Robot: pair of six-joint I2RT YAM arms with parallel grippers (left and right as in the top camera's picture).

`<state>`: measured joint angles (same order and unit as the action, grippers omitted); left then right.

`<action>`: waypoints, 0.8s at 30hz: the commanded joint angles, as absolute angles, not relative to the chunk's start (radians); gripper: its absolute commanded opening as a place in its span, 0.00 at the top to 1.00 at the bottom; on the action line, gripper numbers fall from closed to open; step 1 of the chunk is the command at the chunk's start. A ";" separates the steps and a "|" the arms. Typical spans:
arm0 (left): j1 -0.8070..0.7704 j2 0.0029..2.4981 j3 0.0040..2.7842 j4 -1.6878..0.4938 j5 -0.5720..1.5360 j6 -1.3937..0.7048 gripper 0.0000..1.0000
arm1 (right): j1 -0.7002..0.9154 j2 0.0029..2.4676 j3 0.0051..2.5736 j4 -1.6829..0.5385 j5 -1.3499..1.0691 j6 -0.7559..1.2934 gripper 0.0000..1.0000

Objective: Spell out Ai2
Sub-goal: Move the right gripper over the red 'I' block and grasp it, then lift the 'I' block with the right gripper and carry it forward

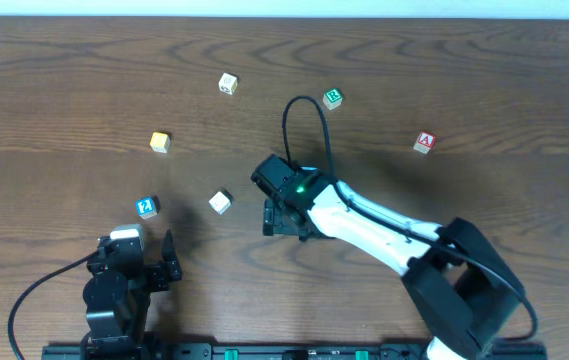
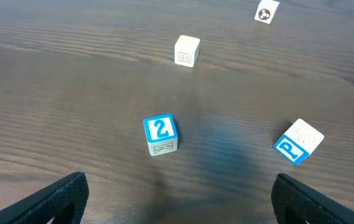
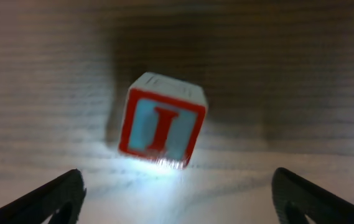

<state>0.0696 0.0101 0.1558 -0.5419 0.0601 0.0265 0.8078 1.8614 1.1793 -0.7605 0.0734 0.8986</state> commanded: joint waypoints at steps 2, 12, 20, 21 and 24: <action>0.073 0.004 0.145 -0.538 0.050 0.023 0.05 | 0.795 1.866 1.199 -0.726 0.135 0.950 0.10; 0.073 0.004 0.145 -0.538 0.051 0.023 0.05 | 0.792 1.899 1.199 -0.673 0.146 0.965 0.30; 0.073 0.004 0.145 -0.538 0.050 0.023 0.05 | 0.784 1.912 1.198 -0.673 0.147 0.965 0.45; 0.073 0.004 0.145 -0.538 0.051 0.023 0.05 | 0.781 1.912 1.198 -0.673 0.147 0.965 0.48; 0.073 0.004 0.145 -0.538 0.051 0.023 0.05 | 0.775 1.912 1.198 -0.673 0.147 0.965 0.55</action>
